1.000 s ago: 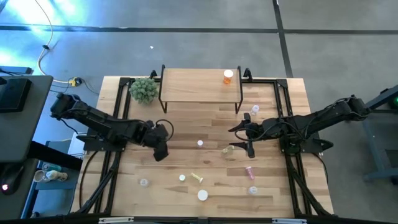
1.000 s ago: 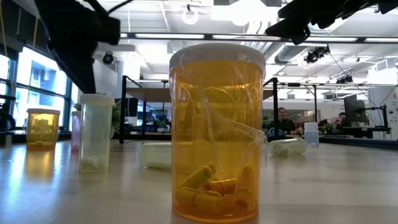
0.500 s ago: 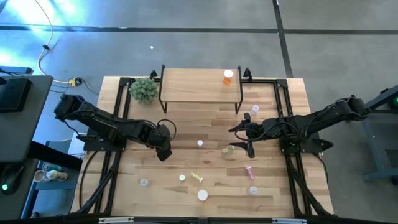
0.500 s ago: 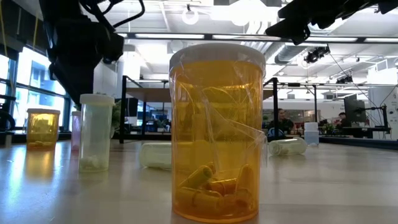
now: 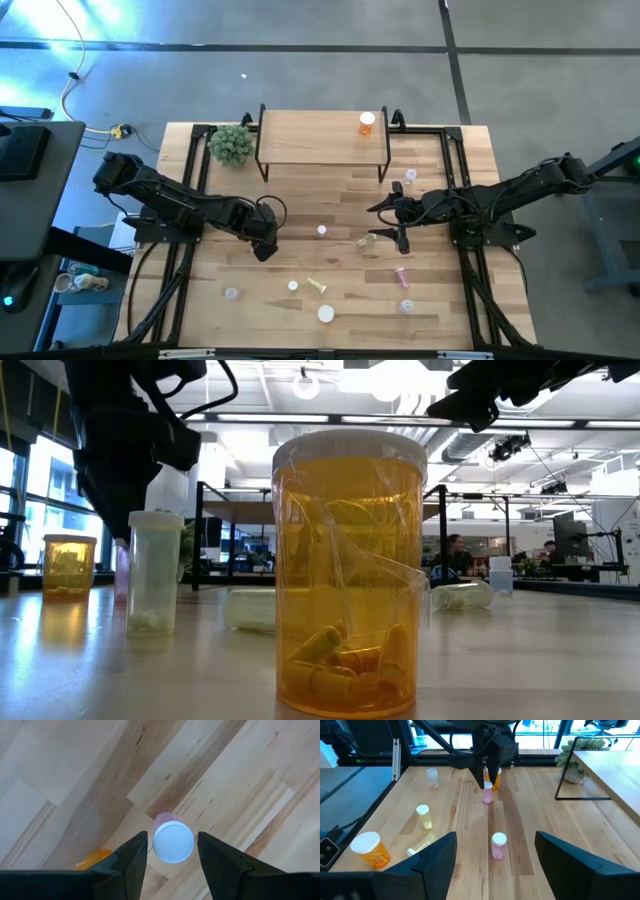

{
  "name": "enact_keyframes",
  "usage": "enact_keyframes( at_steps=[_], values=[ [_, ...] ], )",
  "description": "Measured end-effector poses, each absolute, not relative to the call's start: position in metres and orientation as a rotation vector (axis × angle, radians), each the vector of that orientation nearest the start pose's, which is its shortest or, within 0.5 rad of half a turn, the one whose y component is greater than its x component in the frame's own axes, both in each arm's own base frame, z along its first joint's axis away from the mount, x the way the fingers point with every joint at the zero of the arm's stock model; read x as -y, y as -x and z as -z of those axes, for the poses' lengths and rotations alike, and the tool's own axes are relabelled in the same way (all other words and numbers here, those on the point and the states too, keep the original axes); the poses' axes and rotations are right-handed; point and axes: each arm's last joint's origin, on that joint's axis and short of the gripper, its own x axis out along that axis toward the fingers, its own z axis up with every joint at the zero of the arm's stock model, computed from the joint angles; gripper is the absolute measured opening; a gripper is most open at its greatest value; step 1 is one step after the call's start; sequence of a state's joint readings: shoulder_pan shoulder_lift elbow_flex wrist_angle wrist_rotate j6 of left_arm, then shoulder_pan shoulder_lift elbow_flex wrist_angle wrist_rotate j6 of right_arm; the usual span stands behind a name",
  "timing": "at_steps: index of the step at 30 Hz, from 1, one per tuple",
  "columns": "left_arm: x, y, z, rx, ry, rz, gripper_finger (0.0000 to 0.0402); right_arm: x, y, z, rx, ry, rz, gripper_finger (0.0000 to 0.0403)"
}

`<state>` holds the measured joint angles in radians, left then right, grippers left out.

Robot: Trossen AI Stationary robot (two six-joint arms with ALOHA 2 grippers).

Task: Pick and place medicine bottles onto shelf by color
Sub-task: Put the top left pink pill bottle on the shelf

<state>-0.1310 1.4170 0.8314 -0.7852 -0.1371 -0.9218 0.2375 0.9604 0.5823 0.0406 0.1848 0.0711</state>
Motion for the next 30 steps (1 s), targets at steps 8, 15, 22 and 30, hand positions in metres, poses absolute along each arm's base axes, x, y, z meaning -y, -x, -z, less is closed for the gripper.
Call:
enact_keyframes(
  at_steps=[8,15,22,30],
  values=[
    [0.027,-0.234,-0.184,-1.242,0.596,-0.612,0.0148,-0.044,-0.205,-0.253,-0.332,0.0,-0.04,0.0261],
    [0.028,-0.234,-0.185,-1.261,0.585,-0.57,0.0105,-0.044,-0.205,-0.253,-0.332,0.0,-0.04,0.0261],
    [0.028,-0.234,-0.185,-1.265,0.57,-0.559,0.0107,-0.044,-0.205,-0.253,-0.332,-0.008,-0.039,0.0261],
    [0.023,-0.244,-0.201,-1.226,0.51,-0.485,0.0107,-0.044,-0.205,-0.253,-0.334,-0.012,-0.038,0.0261]
  ],
)
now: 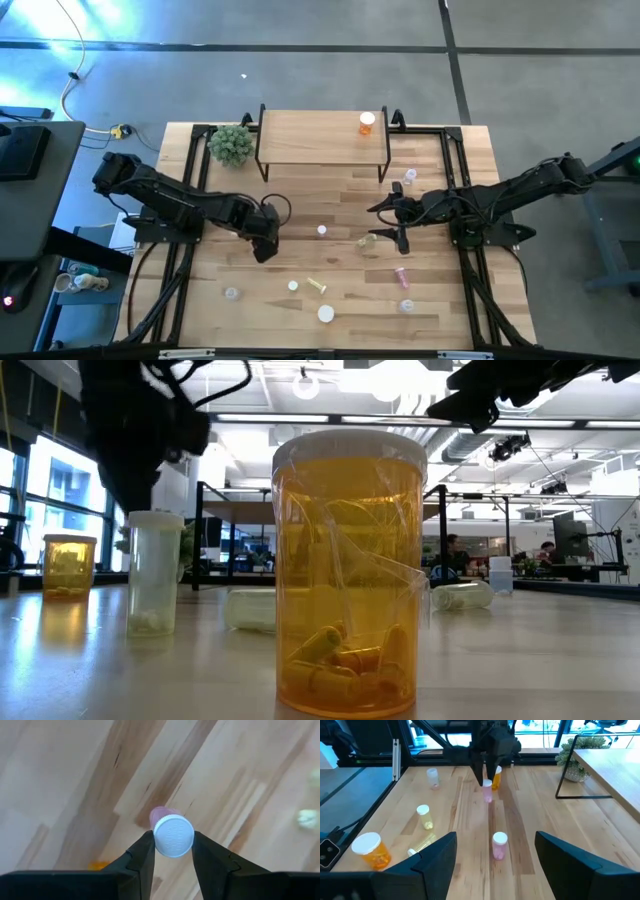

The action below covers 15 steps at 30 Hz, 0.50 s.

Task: Pick and place medicine bottles onto shelf by color
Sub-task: Put the top left pink pill bottle on the shelf

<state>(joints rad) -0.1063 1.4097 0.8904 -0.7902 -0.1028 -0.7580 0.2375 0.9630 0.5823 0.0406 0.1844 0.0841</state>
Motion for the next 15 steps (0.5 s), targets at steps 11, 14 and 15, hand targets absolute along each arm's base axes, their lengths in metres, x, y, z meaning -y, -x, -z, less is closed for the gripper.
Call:
enact_keyframes(
  at_steps=[11,14,15],
  values=[
    [-0.023,-0.264,-0.26,-1.133,0.413,-0.43,0.0108,-0.044,-0.205,-0.251,-0.348,-0.105,-0.016,0.0261],
    [-0.043,-0.266,-0.282,-1.09,0.394,-0.445,0.0109,-0.042,-0.204,-0.247,-0.369,-0.126,0.04,0.0261],
    [-0.051,-0.265,-0.29,-1.076,0.394,-0.459,0.0109,-0.042,-0.203,-0.247,-0.371,-0.136,0.065,0.0261]
  ],
)
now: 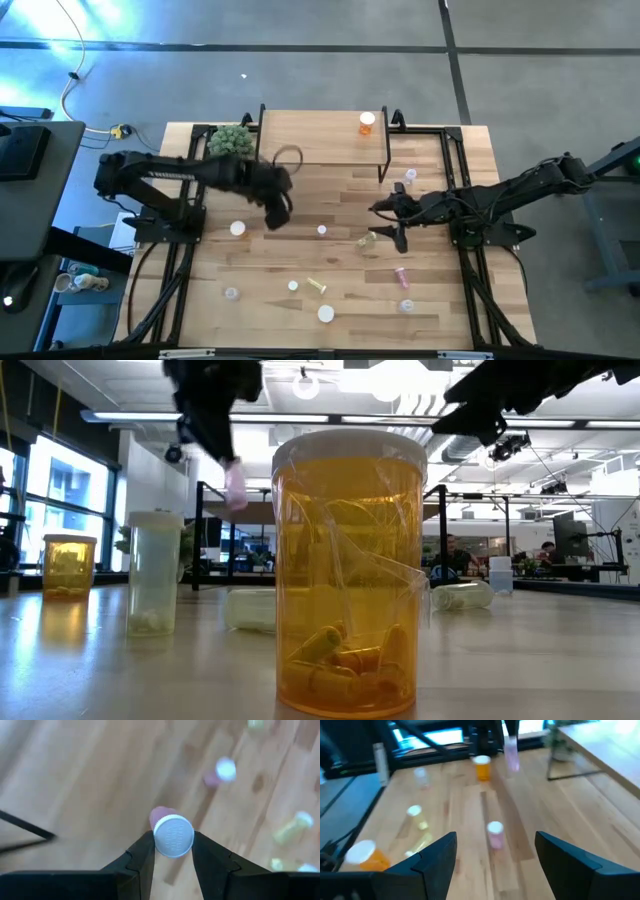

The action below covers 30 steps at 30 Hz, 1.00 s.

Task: Pick and place medicine bottles onto shelf by color
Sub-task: Put the top left pink pill bottle on the shelf

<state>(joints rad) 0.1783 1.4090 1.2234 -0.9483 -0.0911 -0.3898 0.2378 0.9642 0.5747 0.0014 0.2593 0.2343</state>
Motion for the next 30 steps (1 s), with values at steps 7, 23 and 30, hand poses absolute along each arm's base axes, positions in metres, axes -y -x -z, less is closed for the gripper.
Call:
enact_keyframes(
  at_steps=[7,23,30],
  values=[
    [-0.105,-0.254,-0.351,-0.91,0.392,-0.578,0.011,-0.038,-0.203,-0.245,-0.366,-0.149,0.179,0.0261],
    [-0.215,-0.212,-0.43,-0.746,0.49,-0.893,0.011,-0.04,-0.211,-0.233,-0.417,-0.172,0.2,0.0261],
    [-0.242,-0.224,-0.405,-0.882,0.622,-0.867,0.011,-0.041,-0.213,-0.232,-0.417,-0.179,0.202,0.0261]
  ],
)
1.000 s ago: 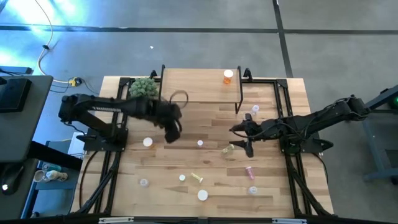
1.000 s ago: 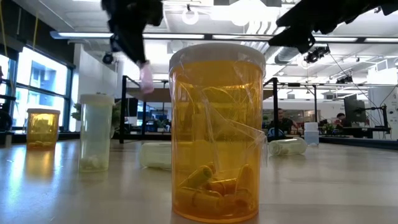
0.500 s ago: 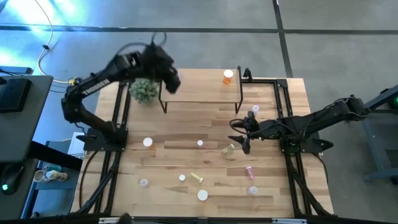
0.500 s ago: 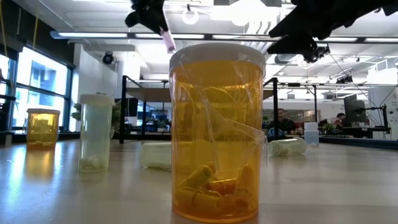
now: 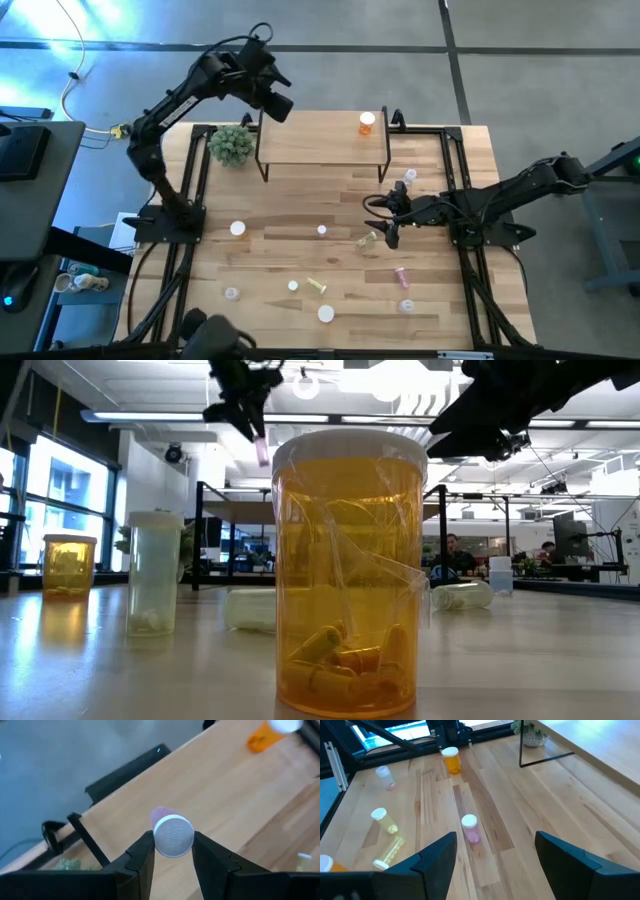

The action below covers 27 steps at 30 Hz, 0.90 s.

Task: Pick and place medicine bottles onto shelf by color
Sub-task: Put the top left pink pill bottle on the shelf

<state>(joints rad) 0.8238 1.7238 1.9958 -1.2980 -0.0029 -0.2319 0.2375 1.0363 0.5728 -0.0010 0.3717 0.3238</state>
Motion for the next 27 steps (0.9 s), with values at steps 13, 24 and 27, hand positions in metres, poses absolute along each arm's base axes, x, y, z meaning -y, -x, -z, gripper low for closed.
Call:
enact_keyframes(
  at_steps=[13,24,27],
  values=[
    [-0.273,-0.247,-0.351,-1.089,0.694,-0.884,0.011,-0.041,-0.212,-0.232,-0.417,-0.194,0.206,0.0261],
    [-0.28,-0.253,-0.332,-1.185,0.713,-0.878,0.011,-0.041,-0.212,-0.232,-0.417,-0.194,0.206,0.0261],
    [-0.28,-0.253,-0.332,-1.184,0.71,-0.878,0.011,-0.041,-0.212,-0.232,-0.417,-0.194,0.206,0.0261]
  ],
)
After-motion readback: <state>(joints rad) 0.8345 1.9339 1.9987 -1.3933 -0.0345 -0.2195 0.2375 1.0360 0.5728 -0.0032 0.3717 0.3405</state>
